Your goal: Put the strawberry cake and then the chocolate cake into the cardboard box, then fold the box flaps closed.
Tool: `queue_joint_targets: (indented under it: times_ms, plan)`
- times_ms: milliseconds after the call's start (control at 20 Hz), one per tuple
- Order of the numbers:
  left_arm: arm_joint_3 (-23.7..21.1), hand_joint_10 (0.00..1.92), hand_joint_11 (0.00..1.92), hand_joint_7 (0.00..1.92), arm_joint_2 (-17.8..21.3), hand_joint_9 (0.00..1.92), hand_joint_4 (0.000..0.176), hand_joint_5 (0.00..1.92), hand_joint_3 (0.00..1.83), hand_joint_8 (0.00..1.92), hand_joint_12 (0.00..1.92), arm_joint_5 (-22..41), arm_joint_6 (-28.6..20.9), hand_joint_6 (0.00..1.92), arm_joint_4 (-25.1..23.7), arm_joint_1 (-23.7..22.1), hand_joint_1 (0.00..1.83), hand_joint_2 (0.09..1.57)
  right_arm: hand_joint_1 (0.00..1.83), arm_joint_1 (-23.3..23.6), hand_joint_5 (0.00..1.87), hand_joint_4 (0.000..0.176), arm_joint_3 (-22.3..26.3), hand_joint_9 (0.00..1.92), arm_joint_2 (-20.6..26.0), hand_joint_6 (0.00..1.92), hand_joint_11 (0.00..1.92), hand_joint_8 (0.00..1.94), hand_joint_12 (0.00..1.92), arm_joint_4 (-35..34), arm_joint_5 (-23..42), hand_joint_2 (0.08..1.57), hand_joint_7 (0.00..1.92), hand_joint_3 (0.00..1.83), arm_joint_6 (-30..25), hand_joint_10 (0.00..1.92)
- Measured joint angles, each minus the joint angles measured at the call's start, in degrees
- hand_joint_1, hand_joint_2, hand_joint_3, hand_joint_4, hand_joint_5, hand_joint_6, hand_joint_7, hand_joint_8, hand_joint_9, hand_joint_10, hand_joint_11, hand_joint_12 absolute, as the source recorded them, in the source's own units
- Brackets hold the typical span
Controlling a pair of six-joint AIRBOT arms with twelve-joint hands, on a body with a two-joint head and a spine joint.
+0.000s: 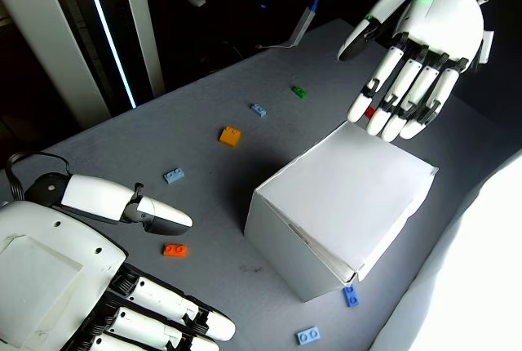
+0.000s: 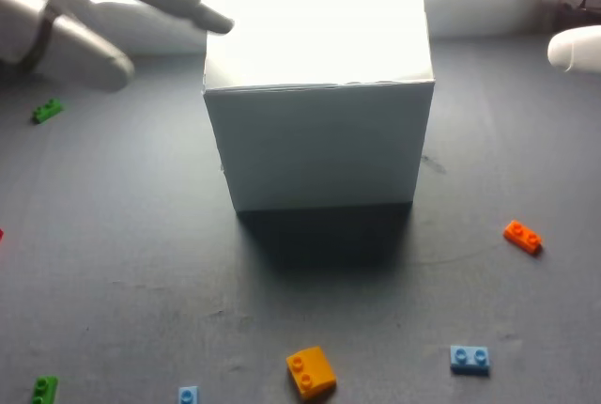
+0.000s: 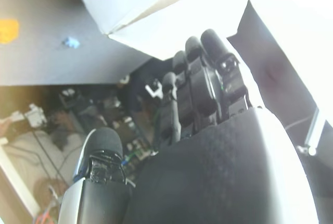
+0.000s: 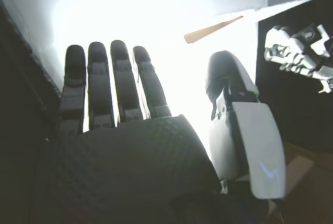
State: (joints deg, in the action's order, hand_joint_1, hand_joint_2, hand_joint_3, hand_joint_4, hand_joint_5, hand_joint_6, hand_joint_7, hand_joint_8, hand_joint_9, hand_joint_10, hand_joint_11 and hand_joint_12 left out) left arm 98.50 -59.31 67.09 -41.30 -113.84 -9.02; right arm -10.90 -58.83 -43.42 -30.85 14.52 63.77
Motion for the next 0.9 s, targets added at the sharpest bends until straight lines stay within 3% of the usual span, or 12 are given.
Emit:
queue_joint_targets:
  times_ms: [50,100,150,200,250,300,450,550,600,650,700,900]
  plan:
    - [-0.7,0.05,0.04,0.54,0.9,0.53,0.033,0.40,0.00,0.03,1.27,0.1,-0.4,0.04,-0.8,0.0,0.00,1.31,0.00,0.0,0.48,0.000,0.0,0.49,0.0,0.11,0.00,0.09,1.10,0.0,0.0,1.25,0.56,0.00,0.0,0.12]
    - [-1.8,0.40,0.29,1.00,2.2,0.86,0.000,0.84,0.00,0.07,1.47,0.3,-0.4,0.06,-1.6,0.0,0.06,1.33,0.00,-0.1,0.95,0.000,0.0,0.73,0.0,0.21,0.23,0.20,1.64,0.5,0.2,1.25,1.00,0.00,0.1,0.77]
    - [-2.7,0.86,0.35,1.07,2.9,0.76,0.000,0.94,0.00,0.14,1.53,0.3,-0.4,0.07,-1.8,0.0,0.05,1.33,0.00,-0.1,1.08,0.000,0.0,0.76,0.0,0.18,0.35,0.24,1.69,1.4,0.3,1.26,1.10,0.00,0.2,0.97]
    - [-3.7,1.32,0.41,0.99,3.8,0.76,0.000,1.06,0.00,0.77,1.80,0.6,-0.5,0.25,-2.4,0.0,0.09,1.33,0.00,-0.1,1.12,0.000,0.0,0.76,0.0,0.40,0.50,0.82,1.89,2.4,0.4,1.27,1.04,0.00,0.2,1.42]
    - [-4.7,1.53,0.43,0.92,4.7,0.74,0.000,0.98,0.00,1.10,1.90,0.9,-0.4,0.62,-3.0,0.2,0.09,1.33,0.00,-0.2,1.02,0.000,0.0,0.80,0.0,0.75,0.56,1.07,1.92,3.8,0.4,1.27,0.99,0.00,0.2,1.53]
    - [-5.4,1.61,0.47,0.93,5.5,0.77,0.000,0.93,0.00,1.28,1.92,0.9,-0.5,1.02,-2.6,0.7,0.04,1.35,0.00,-0.2,1.00,0.000,0.0,0.90,0.0,1.33,0.69,1.40,1.92,4.0,0.6,1.29,1.04,0.00,0.2,1.69]
    - [-8.9,1.91,0.89,1.17,8.3,1.10,0.000,0.98,0.01,1.64,1.92,0.9,-0.5,1.68,-3.7,1.5,0.00,1.41,0.00,-0.2,1.15,0.000,0.0,1.25,0.0,1.74,1.10,1.66,1.92,4.0,1.3,1.31,1.30,0.00,0.2,1.90]
    - [-11.9,1.92,1.06,1.19,11.1,1.20,0.000,0.97,0.01,1.72,1.92,1.1,-0.5,1.80,-3.9,1.5,0.00,1.44,0.00,-0.2,1.19,0.000,0.1,1.37,0.0,1.81,1.27,1.77,1.92,4.2,1.4,1.30,1.36,0.00,0.2,1.92]
    - [-13.0,1.92,1.09,1.19,12.5,1.19,0.000,0.97,0.01,1.75,1.92,1.2,-0.5,1.82,-4.0,1.5,0.00,1.46,0.00,-0.2,1.21,0.106,0.1,1.37,0.0,1.80,1.24,1.79,1.92,4.5,1.4,1.30,1.37,0.00,0.2,1.92]
    - [-13.4,1.92,1.10,1.19,13.3,1.19,0.000,0.97,0.01,1.76,1.92,1.7,-0.5,1.83,-4.1,1.5,0.01,1.46,0.00,-0.5,1.21,0.162,0.2,1.37,0.0,1.80,1.20,1.80,1.92,4.7,1.7,1.30,1.36,0.00,0.2,1.92]
    - [-13.6,1.92,1.15,1.18,13.8,1.21,0.000,0.97,0.01,1.80,1.92,2.3,-0.5,1.85,-5.1,1.1,0.00,1.48,0.00,-0.5,1.21,0.173,0.2,1.37,0.0,1.84,1.21,1.81,1.92,4.9,1.7,1.32,1.36,0.01,0.2,1.92]
    - [-12.4,1.92,1.18,1.18,14.9,1.21,0.000,0.97,0.01,1.80,1.92,3.2,-0.4,1.88,-6.8,-1.1,0.05,1.50,0.00,-0.5,1.24,0.176,0.3,1.44,0.0,1.92,1.35,1.91,1.92,5.0,1.6,1.36,1.38,0.01,0.2,1.92]
